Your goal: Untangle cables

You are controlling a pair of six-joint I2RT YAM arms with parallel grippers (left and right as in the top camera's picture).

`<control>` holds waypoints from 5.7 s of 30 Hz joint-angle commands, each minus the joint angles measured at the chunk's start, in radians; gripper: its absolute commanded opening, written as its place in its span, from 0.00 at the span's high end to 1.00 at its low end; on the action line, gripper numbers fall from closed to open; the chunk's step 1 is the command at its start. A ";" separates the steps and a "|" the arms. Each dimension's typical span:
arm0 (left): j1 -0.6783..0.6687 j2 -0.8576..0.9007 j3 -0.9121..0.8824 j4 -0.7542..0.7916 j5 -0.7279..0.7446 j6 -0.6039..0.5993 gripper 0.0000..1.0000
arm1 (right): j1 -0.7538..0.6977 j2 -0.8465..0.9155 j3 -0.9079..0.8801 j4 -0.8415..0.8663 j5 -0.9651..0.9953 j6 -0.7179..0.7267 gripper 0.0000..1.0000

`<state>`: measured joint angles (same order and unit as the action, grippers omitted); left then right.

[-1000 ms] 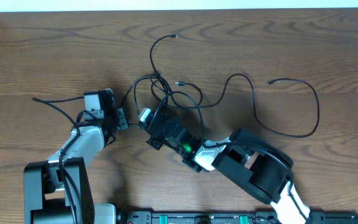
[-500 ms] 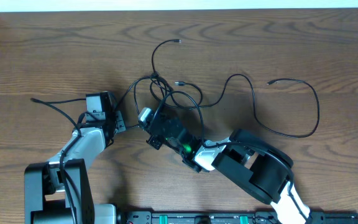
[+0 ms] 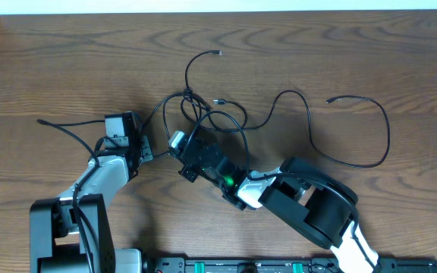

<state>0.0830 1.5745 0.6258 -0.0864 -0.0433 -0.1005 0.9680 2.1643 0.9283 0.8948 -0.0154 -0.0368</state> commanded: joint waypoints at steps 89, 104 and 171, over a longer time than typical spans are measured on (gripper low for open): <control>0.280 0.072 -0.080 -0.027 -0.019 -0.108 0.92 | -0.988 -0.459 0.005 -1.051 -0.467 -0.290 0.99; 0.280 0.072 -0.080 -0.025 -0.003 -0.108 0.92 | -0.742 -0.459 0.005 -1.142 -0.490 -0.414 0.99; 0.280 0.072 -0.080 -0.021 0.010 -0.108 0.92 | -0.718 -0.459 0.005 -1.466 -0.794 -0.308 0.53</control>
<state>0.3714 1.5772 0.6102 -0.0662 -0.1814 -0.2058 0.2474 1.7248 0.9291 -0.5514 -0.8104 -0.3466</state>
